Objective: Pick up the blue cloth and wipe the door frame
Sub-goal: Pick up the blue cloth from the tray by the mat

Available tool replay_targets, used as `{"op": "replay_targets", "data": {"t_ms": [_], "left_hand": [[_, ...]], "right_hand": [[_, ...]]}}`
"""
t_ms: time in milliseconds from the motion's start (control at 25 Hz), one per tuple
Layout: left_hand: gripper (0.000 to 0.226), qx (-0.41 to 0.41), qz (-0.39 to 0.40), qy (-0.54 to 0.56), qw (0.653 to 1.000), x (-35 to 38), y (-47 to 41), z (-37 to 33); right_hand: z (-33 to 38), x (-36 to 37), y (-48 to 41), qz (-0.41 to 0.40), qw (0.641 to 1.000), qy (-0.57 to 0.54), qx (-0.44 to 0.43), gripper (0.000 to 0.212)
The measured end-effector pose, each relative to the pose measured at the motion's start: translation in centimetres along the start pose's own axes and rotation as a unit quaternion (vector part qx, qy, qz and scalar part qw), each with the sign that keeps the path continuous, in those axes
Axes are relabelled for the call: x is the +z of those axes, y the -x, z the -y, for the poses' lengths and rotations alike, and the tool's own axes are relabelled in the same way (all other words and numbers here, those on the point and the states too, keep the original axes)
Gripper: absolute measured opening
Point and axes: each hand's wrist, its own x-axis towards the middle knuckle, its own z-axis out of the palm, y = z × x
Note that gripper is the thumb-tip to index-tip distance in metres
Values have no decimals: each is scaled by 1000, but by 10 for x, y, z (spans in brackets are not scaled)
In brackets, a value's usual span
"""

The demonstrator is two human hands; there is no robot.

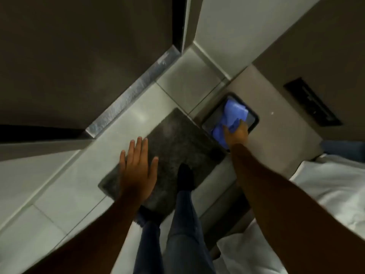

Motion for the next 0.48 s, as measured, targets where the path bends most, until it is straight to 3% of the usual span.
{"op": "replay_targets", "data": {"t_ms": [160,360,480], "left_hand": [[73,-32,38,15,999,32,-26,5],[75,-88,48,65,993,21,-13,21],[73,-105,9,58,993,-22,-3,30]], "right_hand": [[-4,32,-47,-5,997,74,13,80],[-9,29,-69,-14,999,31,11,44],[10,2,-50,-11,999,30,-19,44]]}}
